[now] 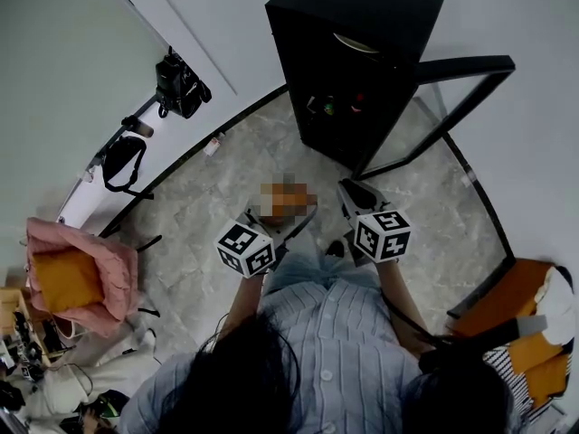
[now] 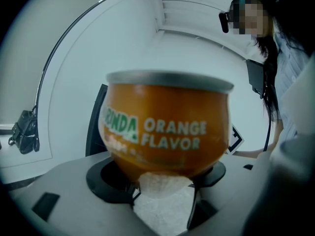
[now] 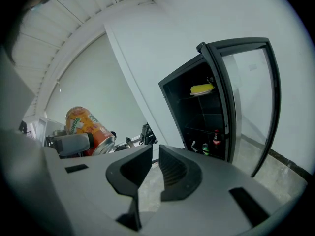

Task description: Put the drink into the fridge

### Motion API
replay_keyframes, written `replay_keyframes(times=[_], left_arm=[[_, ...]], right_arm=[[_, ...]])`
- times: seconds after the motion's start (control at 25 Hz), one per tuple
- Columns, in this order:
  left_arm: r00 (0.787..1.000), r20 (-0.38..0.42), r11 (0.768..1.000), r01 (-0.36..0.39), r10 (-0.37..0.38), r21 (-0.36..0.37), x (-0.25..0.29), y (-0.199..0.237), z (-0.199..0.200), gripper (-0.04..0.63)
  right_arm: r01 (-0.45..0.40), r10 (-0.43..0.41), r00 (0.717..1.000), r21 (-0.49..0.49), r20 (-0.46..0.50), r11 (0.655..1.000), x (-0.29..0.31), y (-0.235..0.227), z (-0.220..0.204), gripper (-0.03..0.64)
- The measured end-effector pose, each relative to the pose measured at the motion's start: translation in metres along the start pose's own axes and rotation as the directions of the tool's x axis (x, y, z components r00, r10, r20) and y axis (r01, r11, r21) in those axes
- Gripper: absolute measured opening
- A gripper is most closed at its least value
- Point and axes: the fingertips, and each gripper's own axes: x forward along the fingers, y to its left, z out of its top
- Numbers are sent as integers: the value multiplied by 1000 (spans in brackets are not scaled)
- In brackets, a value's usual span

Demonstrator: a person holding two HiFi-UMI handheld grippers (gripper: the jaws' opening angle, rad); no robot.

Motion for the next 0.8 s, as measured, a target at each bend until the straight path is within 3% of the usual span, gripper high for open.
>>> replay_keyframes(times=[0.32, 0.8], left_arm=[[999, -16, 999, 36, -36, -21, 10, 17, 0, 345], [980, -64, 982, 187, -186, 18, 82, 77, 40, 345]], right_arm=[[39, -38, 999, 33, -18, 999, 7, -6, -10, 51], [137, -140, 990, 80, 33, 987, 70, -49, 52, 51]])
